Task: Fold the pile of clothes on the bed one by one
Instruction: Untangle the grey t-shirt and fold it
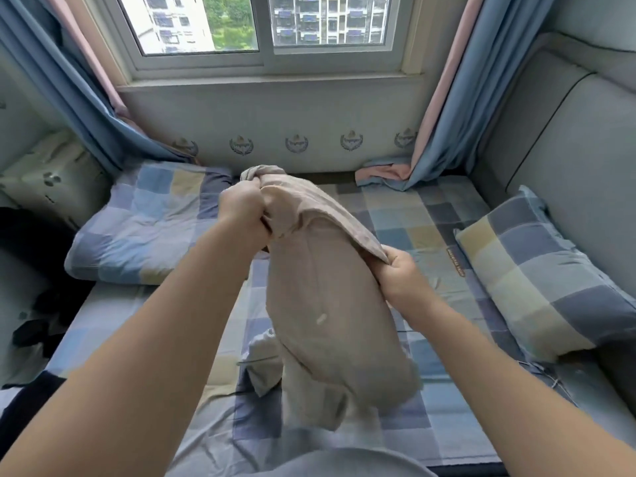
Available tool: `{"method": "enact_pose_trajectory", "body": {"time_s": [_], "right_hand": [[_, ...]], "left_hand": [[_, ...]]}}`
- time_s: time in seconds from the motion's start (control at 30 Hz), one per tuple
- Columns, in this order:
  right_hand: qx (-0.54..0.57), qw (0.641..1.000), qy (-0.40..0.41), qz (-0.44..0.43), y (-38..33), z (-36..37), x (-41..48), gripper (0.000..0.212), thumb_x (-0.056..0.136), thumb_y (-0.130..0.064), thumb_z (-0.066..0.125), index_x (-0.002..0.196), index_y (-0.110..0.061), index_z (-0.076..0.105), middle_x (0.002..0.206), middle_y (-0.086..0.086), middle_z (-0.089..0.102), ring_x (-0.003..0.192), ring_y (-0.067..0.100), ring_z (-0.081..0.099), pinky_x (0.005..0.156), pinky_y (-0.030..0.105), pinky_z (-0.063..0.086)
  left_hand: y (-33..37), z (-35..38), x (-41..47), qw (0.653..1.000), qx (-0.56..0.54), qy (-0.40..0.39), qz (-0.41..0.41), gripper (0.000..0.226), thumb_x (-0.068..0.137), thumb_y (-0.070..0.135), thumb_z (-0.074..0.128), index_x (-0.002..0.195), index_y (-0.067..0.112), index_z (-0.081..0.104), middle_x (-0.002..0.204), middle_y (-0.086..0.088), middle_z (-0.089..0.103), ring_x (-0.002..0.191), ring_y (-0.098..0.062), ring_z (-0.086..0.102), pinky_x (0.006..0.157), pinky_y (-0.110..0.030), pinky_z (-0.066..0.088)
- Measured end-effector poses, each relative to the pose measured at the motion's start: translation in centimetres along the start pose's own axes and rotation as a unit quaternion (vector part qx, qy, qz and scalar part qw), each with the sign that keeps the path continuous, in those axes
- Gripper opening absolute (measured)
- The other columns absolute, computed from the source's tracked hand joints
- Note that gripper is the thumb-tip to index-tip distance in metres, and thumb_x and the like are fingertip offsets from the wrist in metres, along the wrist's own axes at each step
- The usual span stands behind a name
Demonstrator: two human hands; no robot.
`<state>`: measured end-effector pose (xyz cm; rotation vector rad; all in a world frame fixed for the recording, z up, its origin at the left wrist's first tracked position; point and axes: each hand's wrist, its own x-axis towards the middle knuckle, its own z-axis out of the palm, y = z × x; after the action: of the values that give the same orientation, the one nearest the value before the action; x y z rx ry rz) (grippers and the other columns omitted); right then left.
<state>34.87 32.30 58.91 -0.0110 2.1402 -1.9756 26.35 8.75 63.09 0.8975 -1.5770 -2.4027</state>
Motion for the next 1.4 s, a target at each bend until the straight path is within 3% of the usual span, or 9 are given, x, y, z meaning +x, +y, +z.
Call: {"method": "enact_pose_trajectory", "body": {"time_s": [0.13, 0.27, 0.4, 0.63, 0.87, 1.0, 1.13, 1.27, 1.4], "right_hand": [[-0.04, 0.999, -0.009, -0.02, -2.8, -4.8, 0.2, 0.021, 0.097, -0.019, 0.064, 0.091, 0.0, 0.067, 0.065, 0.006, 0.061, 0.051, 0.013, 0.053, 0.045, 0.024, 0.042], [-0.196, 0.975, -0.082, -0.066, -6.3, -6.2, 0.3, 0.028, 0.097, -0.028, 0.065, 0.096, -0.001, 0.072, 0.08, 0.009, 0.069, 0.07, 0.011, 0.058, 0.065, 0.026, 0.045], [-0.225, 0.962, -0.122, -0.096, -8.6, -5.8, -0.3, 0.022, 0.096, -0.031, 0.066, 0.085, -0.016, 0.077, 0.074, 0.011, 0.067, 0.065, 0.007, 0.054, 0.06, 0.022, 0.044], [-0.238, 0.948, -0.211, 0.002, -7.5, -9.5, 0.2, 0.006, 0.083, -0.013, 0.079, 0.088, -0.013, 0.076, 0.077, 0.003, 0.069, 0.068, 0.013, 0.061, 0.061, 0.024, 0.049], [-0.221, 0.97, -0.096, 0.035, -0.6, -12.1, 1.2, 0.023, 0.1, -0.027, 0.06, 0.085, -0.012, 0.068, 0.078, 0.003, 0.065, 0.077, 0.018, 0.059, 0.084, 0.041, 0.051], [-0.082, 0.996, -0.029, 0.009, -0.1, -11.7, 1.0, 0.025, 0.104, -0.03, 0.052, 0.085, -0.013, 0.056, 0.065, 0.001, 0.057, 0.057, 0.016, 0.049, 0.052, 0.024, 0.042], [-0.039, 0.997, -0.062, 0.001, -1.3, -11.9, 0.9, 0.019, 0.089, -0.037, 0.074, 0.091, -0.019, 0.066, 0.083, 0.005, 0.069, 0.068, 0.017, 0.061, 0.058, 0.029, 0.05], [-0.332, 0.933, -0.134, 0.032, -0.6, -12.6, 1.4, 0.02, 0.091, -0.013, 0.063, 0.084, -0.026, 0.077, 0.084, 0.003, 0.075, 0.076, 0.017, 0.066, 0.068, 0.032, 0.052], [-0.476, 0.876, -0.065, 0.048, -0.1, -13.2, 2.7, 0.024, 0.096, -0.026, 0.06, 0.077, -0.018, 0.073, 0.076, 0.006, 0.069, 0.079, 0.031, 0.064, 0.065, 0.038, 0.048]], "left_hand": [[-2.3, -1.9, -0.2, 0.987, 0.144, 0.017, 0.07, 0.043, 0.098, 0.021, 0.063, 0.138, 0.009, 0.051, 0.131, -0.011, 0.06, 0.116, -0.023, 0.06, 0.09, -0.034, 0.051], [-4.7, -0.1, -5.4, 0.877, 0.35, -0.288, 0.159, 0.067, 0.088, 0.035, 0.076, 0.147, 0.021, 0.048, 0.141, 0.014, 0.049, 0.129, -0.002, 0.047, 0.103, -0.019, 0.043], [-8.7, 1.7, -7.3, 0.797, 0.399, -0.433, 0.134, 0.042, 0.075, 0.038, 0.08, 0.113, 0.023, 0.07, 0.114, 0.0, 0.071, 0.109, -0.022, 0.066, 0.099, -0.049, 0.053], [-8.2, 1.6, -7.1, 0.843, 0.333, -0.359, 0.221, 0.012, 0.084, 0.022, 0.069, 0.076, 0.015, 0.063, 0.068, 0.006, 0.049, 0.066, -0.009, 0.041, 0.058, -0.028, 0.03], [-3.5, 0.6, -7.2, 0.859, 0.355, -0.299, 0.214, 0.029, 0.1, 0.024, 0.06, 0.075, 0.014, 0.07, 0.063, 0.008, 0.055, 0.06, -0.005, 0.047, 0.053, -0.017, 0.037], [-2.9, 0.0, -7.1, 0.881, 0.385, -0.242, 0.127, 0.04, 0.102, 0.04, 0.054, 0.075, 0.018, 0.073, 0.057, 0.005, 0.065, 0.049, -0.005, 0.057, 0.046, -0.018, 0.044], [-3.3, -0.4, -6.0, 0.903, 0.367, -0.175, 0.143, 0.045, 0.103, 0.045, 0.052, 0.088, 0.01, 0.076, 0.073, -0.007, 0.068, 0.063, -0.016, 0.059, 0.059, -0.029, 0.047], [-2.2, -0.9, -4.6, 0.908, 0.346, -0.111, 0.208, 0.042, 0.103, 0.044, 0.052, 0.081, 0.008, 0.058, 0.064, -0.008, 0.043, 0.055, -0.02, 0.039, 0.055, -0.033, 0.033], [-0.9, -2.2, -2.3, 0.908, 0.355, -0.025, 0.222, 0.041, 0.103, 0.039, 0.05, 0.073, 0.012, 0.052, 0.066, -0.009, 0.048, 0.062, -0.021, 0.044, 0.059, -0.034, 0.034]]}}
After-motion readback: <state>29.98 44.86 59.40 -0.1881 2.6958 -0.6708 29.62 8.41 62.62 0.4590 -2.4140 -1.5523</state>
